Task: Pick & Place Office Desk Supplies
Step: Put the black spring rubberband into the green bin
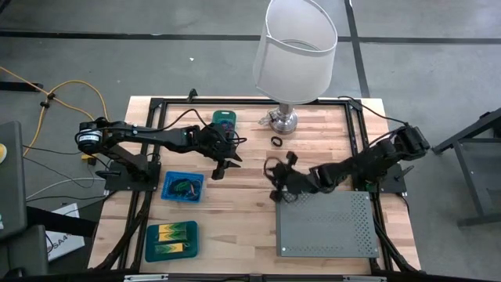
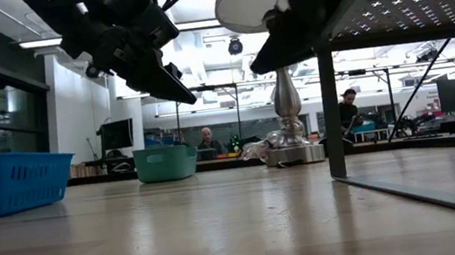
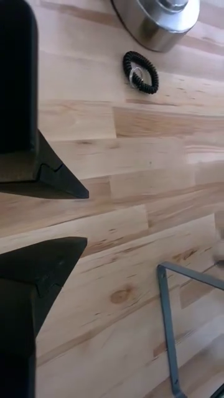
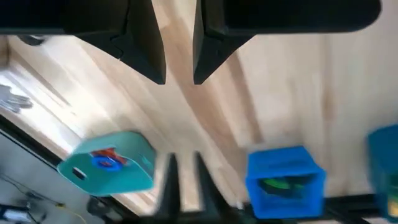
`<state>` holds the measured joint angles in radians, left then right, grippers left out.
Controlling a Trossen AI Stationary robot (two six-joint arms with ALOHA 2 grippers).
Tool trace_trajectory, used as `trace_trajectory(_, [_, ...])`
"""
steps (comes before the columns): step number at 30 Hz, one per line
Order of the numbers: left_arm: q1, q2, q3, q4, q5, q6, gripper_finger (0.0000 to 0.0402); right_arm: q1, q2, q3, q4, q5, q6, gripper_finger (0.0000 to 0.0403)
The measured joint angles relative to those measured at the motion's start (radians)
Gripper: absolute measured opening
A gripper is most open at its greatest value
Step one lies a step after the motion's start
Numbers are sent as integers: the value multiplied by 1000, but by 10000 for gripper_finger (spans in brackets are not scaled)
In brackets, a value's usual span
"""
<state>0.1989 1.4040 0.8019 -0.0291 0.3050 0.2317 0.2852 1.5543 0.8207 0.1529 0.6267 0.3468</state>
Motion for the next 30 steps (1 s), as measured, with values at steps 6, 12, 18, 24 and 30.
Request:
trace_trajectory(6, [0,0,0,22,-5,0,102,-110,11,0,-9,-3,-10,69])
trace_trajectory(12, [0,0,0,41,-5,0,102,-234,22,1,-13,-34,-10,69])
trace_trajectory(18, [0,0,0,45,-5,0,102,-343,22,1,-51,-128,-37,69])
trace_trajectory(24, [0,0,0,46,-5,0,102,-429,22,1,-121,-250,-56,69])
trace_trajectory(30, [0,0,0,46,-5,0,102,-476,71,1,-163,-324,-61,69])
